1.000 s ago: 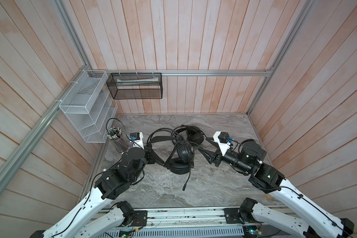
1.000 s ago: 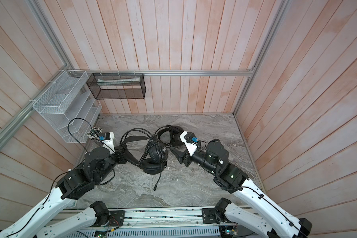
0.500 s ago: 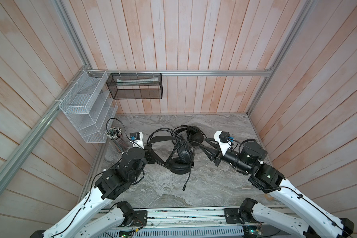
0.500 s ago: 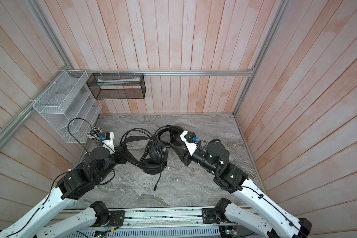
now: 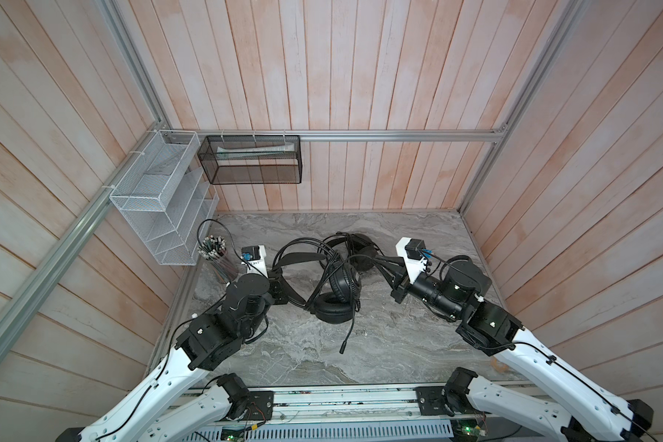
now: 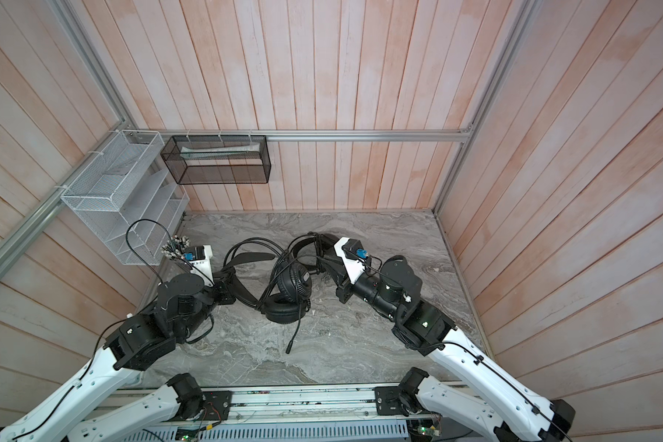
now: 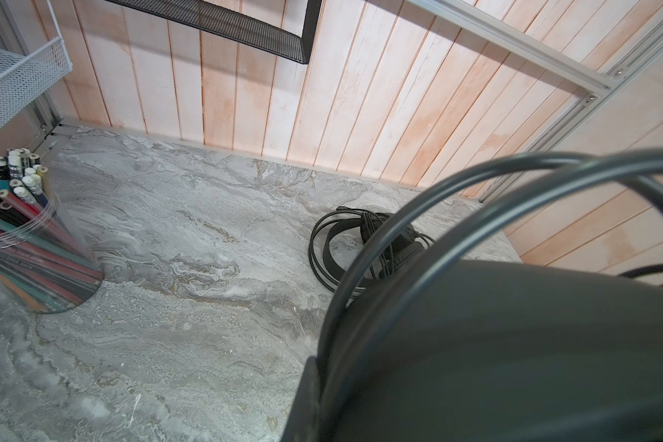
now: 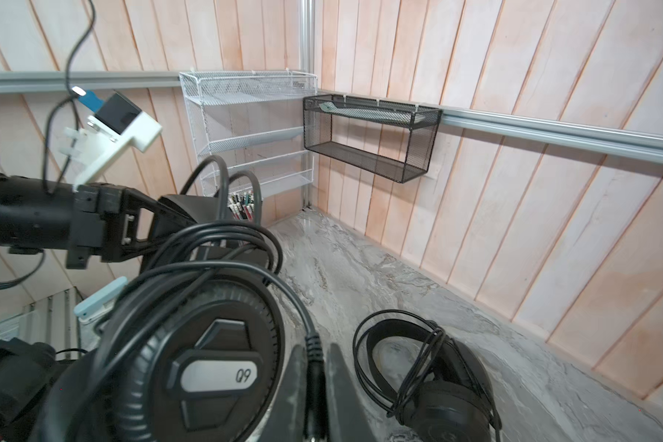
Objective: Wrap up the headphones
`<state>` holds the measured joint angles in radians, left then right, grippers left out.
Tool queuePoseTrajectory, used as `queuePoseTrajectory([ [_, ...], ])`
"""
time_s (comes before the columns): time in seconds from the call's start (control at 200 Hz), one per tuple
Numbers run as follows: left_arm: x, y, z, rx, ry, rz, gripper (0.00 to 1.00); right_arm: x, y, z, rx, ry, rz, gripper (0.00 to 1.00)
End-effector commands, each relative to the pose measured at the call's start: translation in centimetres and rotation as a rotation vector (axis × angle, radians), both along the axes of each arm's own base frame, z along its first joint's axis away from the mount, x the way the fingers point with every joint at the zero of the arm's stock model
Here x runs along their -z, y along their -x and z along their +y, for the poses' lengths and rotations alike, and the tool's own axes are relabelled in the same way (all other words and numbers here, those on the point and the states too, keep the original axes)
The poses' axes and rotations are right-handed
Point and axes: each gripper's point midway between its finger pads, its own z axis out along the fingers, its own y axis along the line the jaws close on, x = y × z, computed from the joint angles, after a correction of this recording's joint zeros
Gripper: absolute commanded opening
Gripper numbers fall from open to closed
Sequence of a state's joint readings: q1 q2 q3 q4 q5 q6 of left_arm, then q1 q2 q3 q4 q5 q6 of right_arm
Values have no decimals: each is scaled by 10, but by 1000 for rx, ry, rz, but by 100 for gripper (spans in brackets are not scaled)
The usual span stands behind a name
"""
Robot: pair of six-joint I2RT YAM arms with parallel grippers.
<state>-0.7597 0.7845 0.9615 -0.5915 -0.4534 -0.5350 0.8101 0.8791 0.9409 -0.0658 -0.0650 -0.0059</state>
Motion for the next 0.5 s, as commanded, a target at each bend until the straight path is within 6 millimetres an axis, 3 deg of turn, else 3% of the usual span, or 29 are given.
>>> queuePoseTrajectory([
  [0.0, -36, -1, -5, 2, 123, -78, 0, 14, -21, -7, 119, 21, 32, 0],
  [0.325, -32, 0, -5, 8, 133, -69, 0, 29, -54, -14, 284, 37, 71, 0],
  [0.495, -31, 2, -14, 47, 154, -59, 0, 27, -51, 1, 211, 17, 73, 0],
])
